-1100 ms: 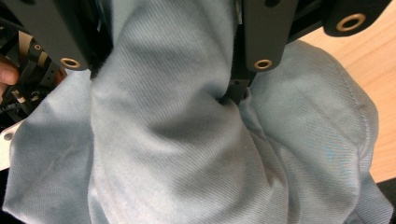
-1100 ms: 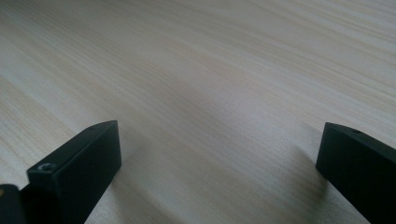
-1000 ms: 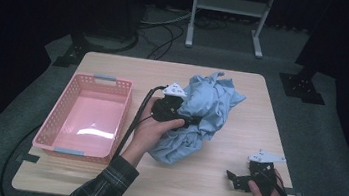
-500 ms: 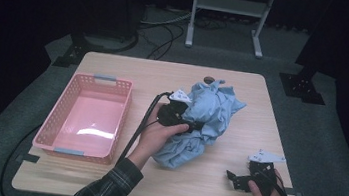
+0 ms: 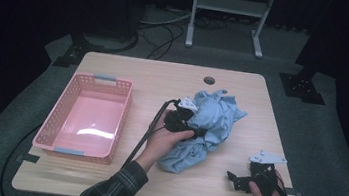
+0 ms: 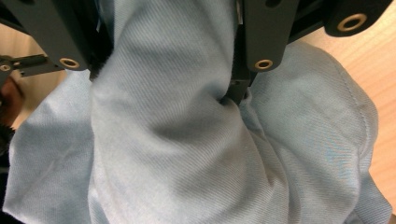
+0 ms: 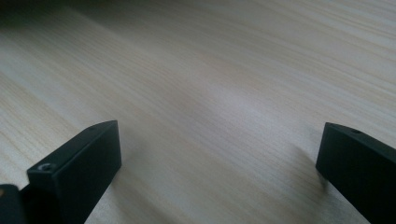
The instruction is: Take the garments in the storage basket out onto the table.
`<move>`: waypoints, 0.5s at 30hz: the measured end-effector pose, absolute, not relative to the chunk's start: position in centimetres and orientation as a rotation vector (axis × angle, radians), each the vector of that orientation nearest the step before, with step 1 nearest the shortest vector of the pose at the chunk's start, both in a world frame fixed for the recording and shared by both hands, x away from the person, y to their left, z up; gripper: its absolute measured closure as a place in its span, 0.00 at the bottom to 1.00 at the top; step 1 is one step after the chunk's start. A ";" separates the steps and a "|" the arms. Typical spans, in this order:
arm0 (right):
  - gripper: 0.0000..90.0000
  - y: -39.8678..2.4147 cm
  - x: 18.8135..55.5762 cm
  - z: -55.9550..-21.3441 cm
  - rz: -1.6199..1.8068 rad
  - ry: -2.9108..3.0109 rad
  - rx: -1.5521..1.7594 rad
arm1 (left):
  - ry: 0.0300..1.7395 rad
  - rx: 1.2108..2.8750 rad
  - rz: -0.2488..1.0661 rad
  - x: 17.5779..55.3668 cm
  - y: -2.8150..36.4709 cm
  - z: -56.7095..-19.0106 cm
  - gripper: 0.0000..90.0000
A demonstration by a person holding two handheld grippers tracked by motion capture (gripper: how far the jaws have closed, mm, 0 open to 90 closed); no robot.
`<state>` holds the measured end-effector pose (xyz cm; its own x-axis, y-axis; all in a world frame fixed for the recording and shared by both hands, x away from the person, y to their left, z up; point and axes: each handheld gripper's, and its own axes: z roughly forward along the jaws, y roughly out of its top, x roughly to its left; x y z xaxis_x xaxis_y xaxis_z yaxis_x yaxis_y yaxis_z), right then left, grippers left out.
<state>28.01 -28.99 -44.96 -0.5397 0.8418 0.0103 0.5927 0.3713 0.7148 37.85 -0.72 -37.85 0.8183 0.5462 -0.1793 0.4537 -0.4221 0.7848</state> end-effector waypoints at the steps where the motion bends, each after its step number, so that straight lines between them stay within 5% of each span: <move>1: 0.00 -29.0 28.0 -45.0 0.965 2.281 1.252 | 0.735 2.087 0.128 37.9 -0.8 -38.0 0.59; 15: 0.00 -29.2 27.7 -45.0 0.962 2.277 1.259 | 0.756 2.133 0.119 38.4 -1.9 -40.1 0.58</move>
<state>27.75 -29.19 -44.96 -0.5349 0.8449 0.0091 0.5953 0.3692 0.7136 38.36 -1.92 -40.15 0.8127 0.5558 -0.1752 0.4750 -0.4576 0.7517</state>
